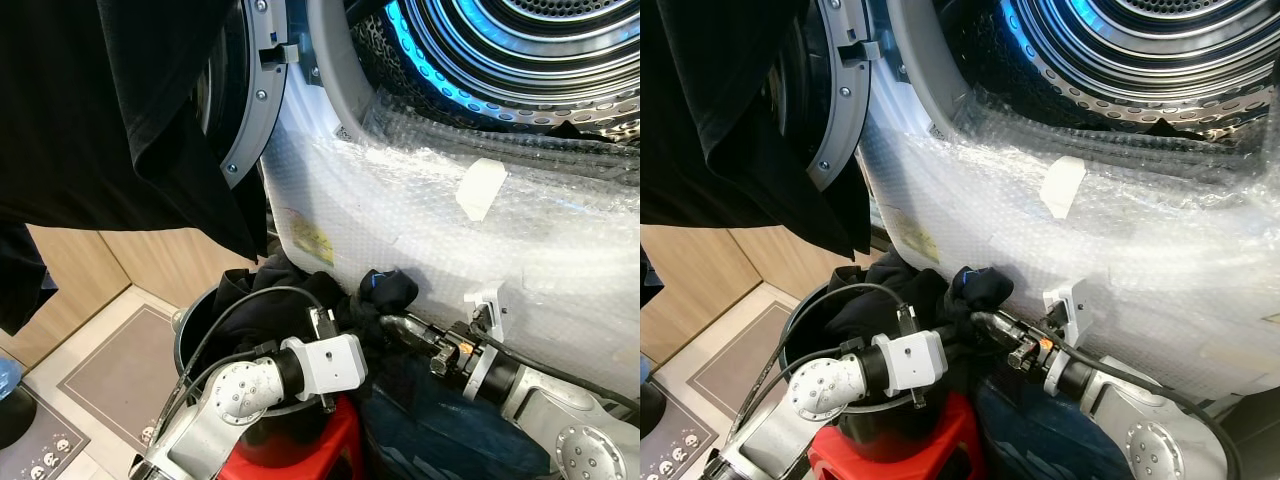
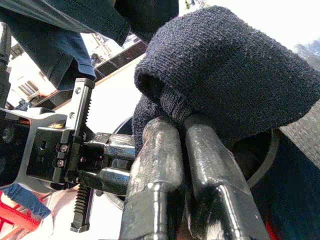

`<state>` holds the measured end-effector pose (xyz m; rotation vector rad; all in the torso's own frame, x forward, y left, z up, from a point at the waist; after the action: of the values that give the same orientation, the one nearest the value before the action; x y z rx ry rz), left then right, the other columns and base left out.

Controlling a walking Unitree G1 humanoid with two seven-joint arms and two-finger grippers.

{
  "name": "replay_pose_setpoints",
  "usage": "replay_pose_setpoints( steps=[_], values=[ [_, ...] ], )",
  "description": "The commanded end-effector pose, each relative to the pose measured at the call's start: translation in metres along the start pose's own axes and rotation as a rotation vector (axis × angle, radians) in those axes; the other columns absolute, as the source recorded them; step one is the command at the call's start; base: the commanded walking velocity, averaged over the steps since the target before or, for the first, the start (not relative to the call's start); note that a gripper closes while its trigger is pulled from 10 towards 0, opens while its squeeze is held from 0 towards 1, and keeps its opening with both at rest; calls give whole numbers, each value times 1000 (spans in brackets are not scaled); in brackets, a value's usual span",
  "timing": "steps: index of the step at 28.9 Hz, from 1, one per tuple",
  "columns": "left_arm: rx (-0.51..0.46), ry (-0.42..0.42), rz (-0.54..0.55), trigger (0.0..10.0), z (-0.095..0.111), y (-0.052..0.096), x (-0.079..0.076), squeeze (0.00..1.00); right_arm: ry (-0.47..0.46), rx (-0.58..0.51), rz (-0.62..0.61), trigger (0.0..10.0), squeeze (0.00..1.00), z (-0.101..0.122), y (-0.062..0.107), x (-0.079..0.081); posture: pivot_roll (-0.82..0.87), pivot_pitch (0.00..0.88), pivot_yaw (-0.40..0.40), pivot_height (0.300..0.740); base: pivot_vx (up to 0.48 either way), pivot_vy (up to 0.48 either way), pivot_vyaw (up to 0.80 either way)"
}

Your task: Clothes washing

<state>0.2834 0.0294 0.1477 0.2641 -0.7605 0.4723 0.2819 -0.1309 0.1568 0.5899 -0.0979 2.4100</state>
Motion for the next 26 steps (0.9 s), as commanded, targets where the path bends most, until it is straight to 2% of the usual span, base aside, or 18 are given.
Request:
replay_pose_setpoints(
  steps=[1,2,6,11,15,22,26],
  values=[
    [-29,49,-32,10000,6,0,-5,125,21,-15,61,0,0,6,-5,14,-65,66,73,740,0,0,0],
    [-35,82,-30,10000,7,0,-5,1000,20,-16,63,0,0,6,-5,14,-66,65,73,740,0,0,0],
    [-72,97,-21,10000,16,-1,-2,1000,21,-24,74,0,0,6,-5,15,-67,65,74,740,0,0,0],
    [-61,49,0,10000,16,1,0,1000,18,-31,80,0,0,7,-4,15,-64,73,72,740,0,0,0],
    [-83,110,-20,10000,19,3,-3,1000,15,-36,77,0,0,7,-4,14,-63,76,72,740,0,0,0],
    [-77,104,-12,10000,21,7,-4,1000,23,-50,83,0,0,8,-2,13,-62,82,71,740,0,0,0],
    [-83,123,-13,10000,23,14,-2,1000,67,-94,132,0,0,15,5,13,-61,82,71,740,0,0,0]
  ],
)
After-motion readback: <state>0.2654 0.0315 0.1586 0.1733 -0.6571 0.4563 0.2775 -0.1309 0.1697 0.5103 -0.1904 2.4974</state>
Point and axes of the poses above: a point about 5 cm out from each wrist's last joint towards the gripper, its own y axis pointing back from the gripper into the wrist, its own z axis along the axis of the wrist's last joint, x = y × z, the point moved 3 cm from there along -y, pointing out of the wrist towards the gripper, and after that the axes turned 5 degrees about -y, right-handed, at the moved point
